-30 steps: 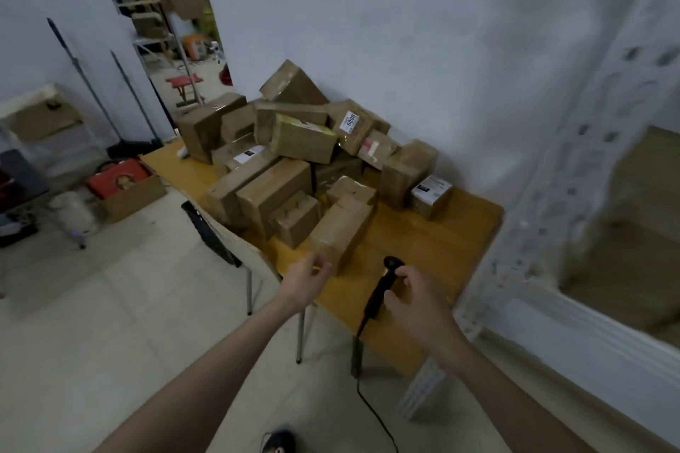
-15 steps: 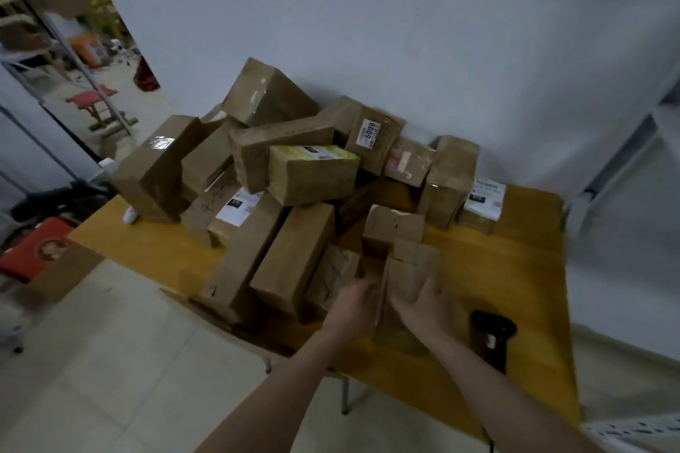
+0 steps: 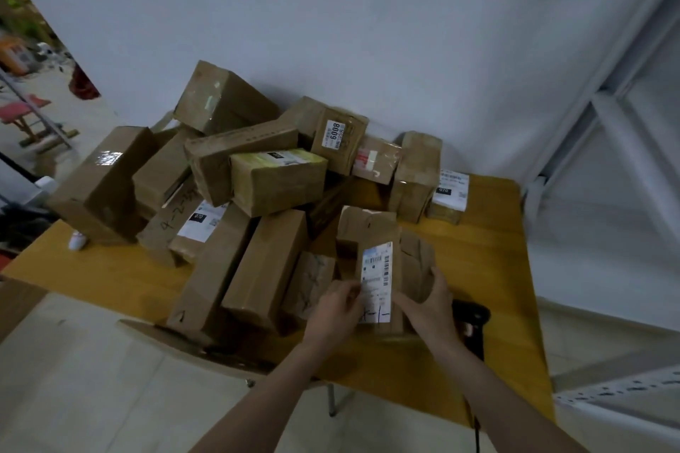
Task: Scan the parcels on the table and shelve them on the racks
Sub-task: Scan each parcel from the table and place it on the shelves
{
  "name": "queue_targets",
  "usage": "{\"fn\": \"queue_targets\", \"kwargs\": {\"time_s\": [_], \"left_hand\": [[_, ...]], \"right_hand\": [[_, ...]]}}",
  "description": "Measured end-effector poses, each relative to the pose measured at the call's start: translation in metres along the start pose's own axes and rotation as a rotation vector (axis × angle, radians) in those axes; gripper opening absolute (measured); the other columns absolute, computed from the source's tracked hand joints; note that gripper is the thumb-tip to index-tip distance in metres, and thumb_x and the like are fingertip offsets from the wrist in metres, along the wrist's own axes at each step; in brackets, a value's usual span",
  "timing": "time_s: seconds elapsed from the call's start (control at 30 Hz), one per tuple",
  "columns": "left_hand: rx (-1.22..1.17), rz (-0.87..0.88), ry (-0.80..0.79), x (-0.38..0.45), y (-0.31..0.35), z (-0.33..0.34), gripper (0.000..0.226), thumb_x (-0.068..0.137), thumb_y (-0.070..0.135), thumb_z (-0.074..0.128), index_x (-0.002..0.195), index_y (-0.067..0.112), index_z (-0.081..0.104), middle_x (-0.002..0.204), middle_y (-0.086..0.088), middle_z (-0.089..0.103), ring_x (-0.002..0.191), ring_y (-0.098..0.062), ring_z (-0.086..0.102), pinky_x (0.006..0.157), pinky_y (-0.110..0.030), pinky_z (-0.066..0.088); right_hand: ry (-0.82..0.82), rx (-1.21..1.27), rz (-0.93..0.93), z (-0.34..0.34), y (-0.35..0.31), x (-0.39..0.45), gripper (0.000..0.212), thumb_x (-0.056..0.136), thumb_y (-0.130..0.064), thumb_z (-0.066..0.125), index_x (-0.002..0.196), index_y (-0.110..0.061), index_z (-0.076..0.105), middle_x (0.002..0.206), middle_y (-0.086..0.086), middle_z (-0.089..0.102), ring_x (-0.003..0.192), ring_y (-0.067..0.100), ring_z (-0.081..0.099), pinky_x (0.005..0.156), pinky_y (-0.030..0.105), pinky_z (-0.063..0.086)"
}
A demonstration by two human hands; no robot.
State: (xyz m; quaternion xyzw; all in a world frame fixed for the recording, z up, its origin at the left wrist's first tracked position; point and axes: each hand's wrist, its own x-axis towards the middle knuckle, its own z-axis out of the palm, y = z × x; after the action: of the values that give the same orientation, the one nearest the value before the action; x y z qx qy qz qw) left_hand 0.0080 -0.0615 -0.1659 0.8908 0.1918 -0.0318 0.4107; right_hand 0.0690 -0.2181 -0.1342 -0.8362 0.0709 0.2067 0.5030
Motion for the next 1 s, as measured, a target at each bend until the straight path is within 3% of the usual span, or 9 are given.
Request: {"fn": "queue_targets", "kwargs": {"time_s": [0.13, 0.2, 0.33, 0.5, 0.6, 0.7, 0.83, 0.9, 1.0], "left_hand": [[-0.096, -0.087, 0.008, -0.013, 0.019, -0.003, 0.089, 0.073, 0.085, 0.038, 0.141, 0.026, 0.036, 0.127, 0.005, 0.059, 0.109, -0.011, 0.061, 0.087, -0.04, 0.057], [-0.151, -0.092, -0.015, -0.02, 0.031, -0.004, 0.105, 0.062, 0.094, 0.036, 0.141, 0.025, 0.036, 0.125, 0.006, 0.06, 0.108, -0.011, 0.061, 0.088, -0.039, 0.056], [-0.326, -0.079, -0.129, -0.038, 0.058, -0.003, 0.088, 0.074, 0.072, 0.048, 0.143, 0.02, 0.034, 0.121, 0.006, 0.061, 0.104, -0.009, 0.063, 0.088, -0.029, 0.056], [-0.517, -0.108, -0.239, -0.052, 0.083, 0.005, 0.059, 0.092, 0.044, 0.052, 0.142, 0.026, 0.025, 0.107, 0.01, 0.064, 0.087, -0.004, 0.069, 0.068, -0.017, 0.054], [-0.602, -0.136, -0.288, -0.054, 0.09, 0.007, 0.05, 0.096, 0.038, 0.049, 0.134, 0.035, 0.017, 0.105, 0.007, 0.065, 0.083, -0.007, 0.071, 0.068, -0.019, 0.055], [-0.63, -0.182, -0.324, -0.056, 0.091, 0.012, 0.049, 0.096, 0.039, 0.048, 0.13, 0.039, 0.014, 0.101, 0.008, 0.067, 0.081, -0.008, 0.072, 0.066, -0.024, 0.056], [-0.669, -0.219, -0.33, -0.052, 0.085, 0.017, 0.055, 0.092, 0.039, 0.055, 0.131, 0.039, 0.016, 0.103, 0.004, 0.069, 0.087, -0.014, 0.072, 0.068, -0.029, 0.057], [-0.688, -0.22, -0.319, -0.049, 0.081, 0.02, 0.062, 0.087, 0.041, 0.059, 0.131, 0.039, 0.016, 0.106, 0.001, 0.069, 0.09, -0.017, 0.072, 0.071, -0.031, 0.058], [-0.69, -0.209, -0.293, -0.045, 0.073, 0.023, 0.07, 0.082, 0.041, 0.063, 0.133, 0.039, 0.016, 0.113, -0.004, 0.067, 0.095, -0.02, 0.071, 0.075, -0.033, 0.058]], "right_hand": [[-0.102, 0.229, -0.053, -0.039, 0.004, -0.017, 0.088, 0.078, -0.033, 0.074, 0.145, -0.03, 0.019, 0.138, 0.0, 0.039, 0.128, 0.023, 0.041, 0.1, 0.043, 0.045], [-0.149, 0.281, -0.031, -0.056, 0.008, -0.024, 0.086, 0.077, -0.035, 0.074, 0.144, -0.033, 0.02, 0.128, -0.002, 0.042, 0.123, 0.023, 0.046, 0.096, 0.041, 0.046], [-0.224, 0.38, 0.045, -0.08, 0.017, -0.031, 0.099, 0.053, -0.054, 0.076, 0.139, -0.046, 0.027, 0.134, 0.004, 0.049, 0.113, 0.027, 0.056, 0.095, 0.053, 0.049], [-0.31, 0.543, 0.076, -0.097, 0.029, -0.034, 0.075, 0.076, -0.028, 0.07, 0.139, -0.035, 0.03, 0.128, 0.009, 0.053, 0.108, 0.025, 0.059, 0.08, 0.04, 0.054], [-0.335, 0.577, 0.083, -0.103, 0.034, -0.033, 0.079, 0.07, -0.029, 0.072, 0.138, -0.034, 0.032, 0.125, 0.008, 0.054, 0.11, 0.028, 0.058, 0.082, 0.044, 0.054], [-0.38, 0.588, 0.09, -0.109, 0.038, -0.029, 0.085, 0.066, -0.033, 0.081, 0.136, -0.034, 0.034, 0.127, 0.011, 0.054, 0.114, 0.031, 0.057, 0.087, 0.047, 0.053], [-0.435, 0.581, 0.102, -0.113, 0.037, -0.023, 0.071, 0.071, -0.031, 0.072, 0.132, -0.035, 0.037, 0.123, 0.011, 0.058, 0.112, 0.03, 0.058, 0.087, 0.046, 0.052], [-0.421, 0.564, 0.115, -0.112, 0.038, -0.018, 0.066, 0.071, -0.039, 0.068, 0.13, -0.035, 0.039, 0.122, 0.007, 0.058, 0.112, 0.028, 0.057, 0.091, 0.047, 0.051], [-0.183, 0.376, 0.088, -0.105, 0.047, -0.009, 0.054, 0.079, -0.056, 0.061, 0.122, -0.026, 0.049, 0.113, -0.001, 0.06, 0.106, 0.019, 0.056, 0.094, 0.04, 0.047]]}}
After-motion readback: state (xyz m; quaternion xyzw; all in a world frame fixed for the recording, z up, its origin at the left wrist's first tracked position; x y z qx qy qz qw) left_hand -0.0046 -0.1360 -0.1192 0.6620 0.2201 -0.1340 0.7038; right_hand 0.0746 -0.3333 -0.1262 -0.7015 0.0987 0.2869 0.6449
